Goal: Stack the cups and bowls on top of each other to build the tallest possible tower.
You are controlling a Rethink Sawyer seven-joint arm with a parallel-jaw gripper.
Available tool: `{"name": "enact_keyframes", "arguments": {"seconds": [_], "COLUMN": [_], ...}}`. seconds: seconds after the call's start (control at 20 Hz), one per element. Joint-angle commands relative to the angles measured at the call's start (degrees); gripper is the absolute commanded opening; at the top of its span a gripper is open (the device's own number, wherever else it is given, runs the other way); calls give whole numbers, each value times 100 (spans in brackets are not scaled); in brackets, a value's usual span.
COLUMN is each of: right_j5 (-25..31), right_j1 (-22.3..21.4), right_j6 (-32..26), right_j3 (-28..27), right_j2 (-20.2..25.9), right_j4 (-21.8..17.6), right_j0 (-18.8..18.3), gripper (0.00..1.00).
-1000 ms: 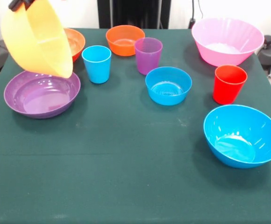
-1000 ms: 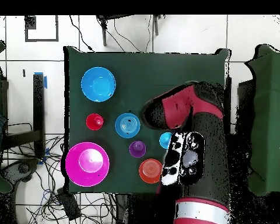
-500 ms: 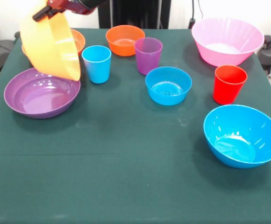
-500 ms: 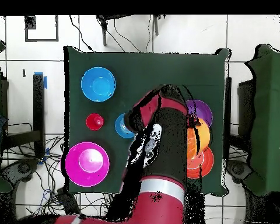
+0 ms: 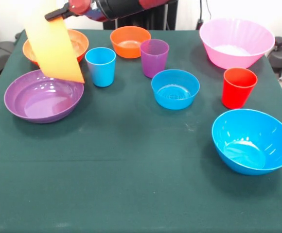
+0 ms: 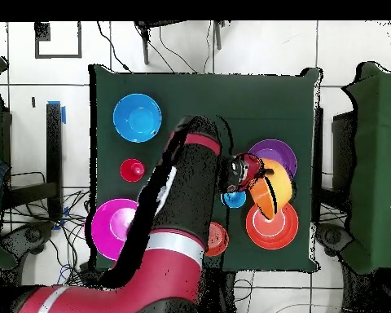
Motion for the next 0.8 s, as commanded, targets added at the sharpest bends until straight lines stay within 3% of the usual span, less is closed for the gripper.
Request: {"name": "enact_keyframes", "arguments": {"seconds": [0.05,0.4,0.8], "right_j5": [912,1518,1317], "right_j1": [478,1014,1220], "right_j6": [190,21,-3], "right_j3": [-921,-1410,-1517], "right_j2": [-404,-1137,-1374], "right_j4": [-682,-1290,-1323], "right_j0": [527,1216,1463], "gripper": [0,0,0]}}
